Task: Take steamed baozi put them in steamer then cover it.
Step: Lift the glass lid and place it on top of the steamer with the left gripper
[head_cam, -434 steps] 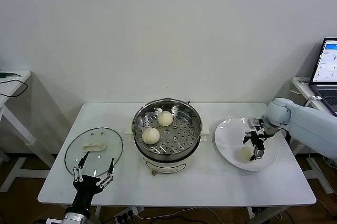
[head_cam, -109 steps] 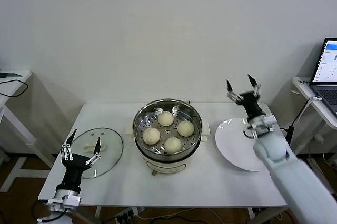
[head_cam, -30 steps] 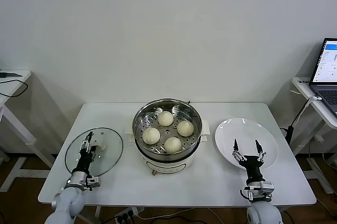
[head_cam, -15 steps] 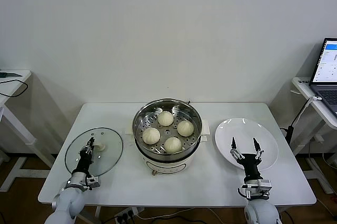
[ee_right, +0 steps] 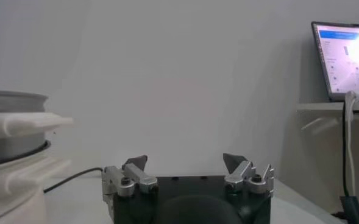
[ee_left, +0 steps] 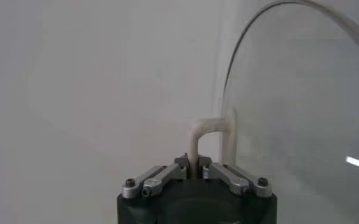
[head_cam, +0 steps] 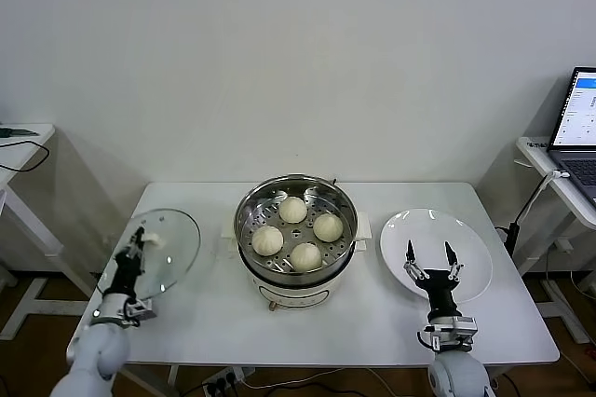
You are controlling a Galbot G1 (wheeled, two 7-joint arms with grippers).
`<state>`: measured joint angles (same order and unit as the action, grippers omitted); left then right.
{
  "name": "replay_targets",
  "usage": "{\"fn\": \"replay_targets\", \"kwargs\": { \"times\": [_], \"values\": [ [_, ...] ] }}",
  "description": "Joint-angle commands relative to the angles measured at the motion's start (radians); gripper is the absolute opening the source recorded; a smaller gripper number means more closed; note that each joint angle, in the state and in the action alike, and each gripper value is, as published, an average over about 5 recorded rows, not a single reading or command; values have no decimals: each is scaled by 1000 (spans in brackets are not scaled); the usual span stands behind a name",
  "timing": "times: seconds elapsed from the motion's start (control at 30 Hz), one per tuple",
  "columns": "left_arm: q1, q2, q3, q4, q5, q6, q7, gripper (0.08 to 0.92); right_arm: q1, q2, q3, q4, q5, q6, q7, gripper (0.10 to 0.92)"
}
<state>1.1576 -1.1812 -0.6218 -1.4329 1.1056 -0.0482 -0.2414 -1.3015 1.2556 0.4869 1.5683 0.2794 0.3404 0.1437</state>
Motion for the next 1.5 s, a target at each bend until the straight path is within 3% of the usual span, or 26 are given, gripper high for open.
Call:
{"fn": "replay_targets", "kwargs": {
  "times": [0.03, 0.23, 0.37, 0.5, 0.67, 0.83, 1.13, 1.5],
  "values": [
    [52, 66, -73, -414, -42, 44, 39, 194, 0, 1, 6, 1, 1, 1, 1, 823],
    [62, 66, 47, -621, -44, 133, 97, 194, -1, 4, 18, -4, 2, -3, 2, 823],
    [38, 54, 226, -741, -26, 265, 164, 194, 0, 4, 25, -10, 6, -15, 4, 823],
    [-17, 24, 420, -782, 32, 390, 248, 194, 0, 2, 29, -13, 6, -28, 4, 823],
    [-93, -45, 625, -730, 86, 478, 317, 194, 2, 6, 37, -19, 4, -29, 4, 823],
    [-178, -129, 729, -620, 151, 565, 395, 194, 4, 16, 43, -28, -2, -27, 4, 823],
    [-270, -212, 780, -478, 294, 601, 491, 194, 5, 31, 52, -46, -11, -18, 1, 823],
    [-277, -260, 768, -380, 370, 616, 530, 194, 14, 34, 55, -54, -16, -17, 1, 823]
  ]
}}
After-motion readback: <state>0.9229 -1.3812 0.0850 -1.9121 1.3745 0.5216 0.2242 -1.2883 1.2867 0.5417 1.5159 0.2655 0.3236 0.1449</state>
